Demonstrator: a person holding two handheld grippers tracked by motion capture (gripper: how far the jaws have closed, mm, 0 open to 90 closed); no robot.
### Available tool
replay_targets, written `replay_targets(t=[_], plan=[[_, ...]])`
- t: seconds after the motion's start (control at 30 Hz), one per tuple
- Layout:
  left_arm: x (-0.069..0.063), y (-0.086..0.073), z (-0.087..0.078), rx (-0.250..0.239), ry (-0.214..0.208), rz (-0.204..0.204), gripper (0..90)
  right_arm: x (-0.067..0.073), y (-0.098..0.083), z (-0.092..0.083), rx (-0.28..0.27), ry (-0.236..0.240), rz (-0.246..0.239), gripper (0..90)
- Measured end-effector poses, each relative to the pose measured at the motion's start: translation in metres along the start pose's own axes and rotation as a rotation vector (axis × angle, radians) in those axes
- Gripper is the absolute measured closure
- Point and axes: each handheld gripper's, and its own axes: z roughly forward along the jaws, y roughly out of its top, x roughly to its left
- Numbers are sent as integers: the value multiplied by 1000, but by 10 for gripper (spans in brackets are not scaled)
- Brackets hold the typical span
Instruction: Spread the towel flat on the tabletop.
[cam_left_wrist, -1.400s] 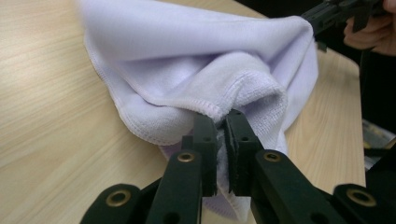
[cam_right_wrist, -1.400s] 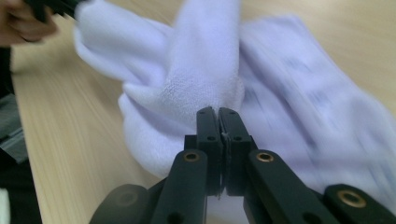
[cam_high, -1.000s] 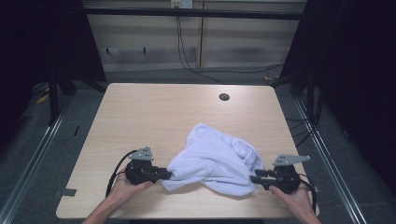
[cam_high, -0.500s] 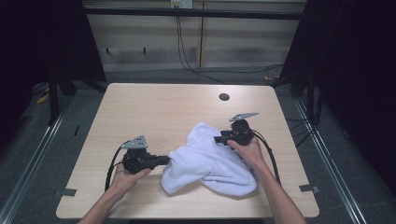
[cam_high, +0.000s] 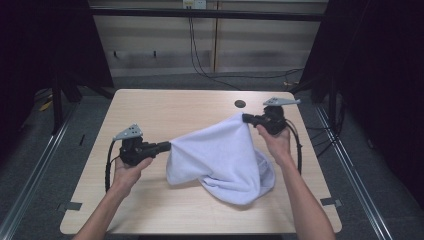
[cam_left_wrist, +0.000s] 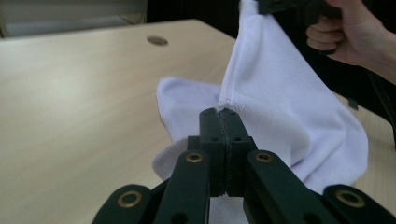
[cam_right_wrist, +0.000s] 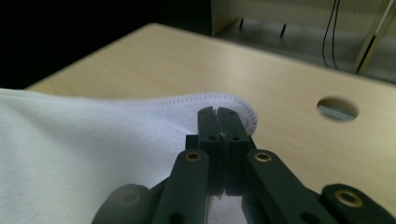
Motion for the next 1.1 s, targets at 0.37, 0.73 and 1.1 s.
replay_targets(t=[0.37, 0.73, 1.1], plan=[[-1, 49, -1, -22, 17, 25, 882, 9, 47, -70, -80, -47, -67, 895], [25, -12, 67, 118, -49, -117, 548, -13, 3, -82, -24, -76, -23, 894], [14, -16, 107, 175, -106, -73, 821, -13, -2, -79, -7, -55, -24, 893]])
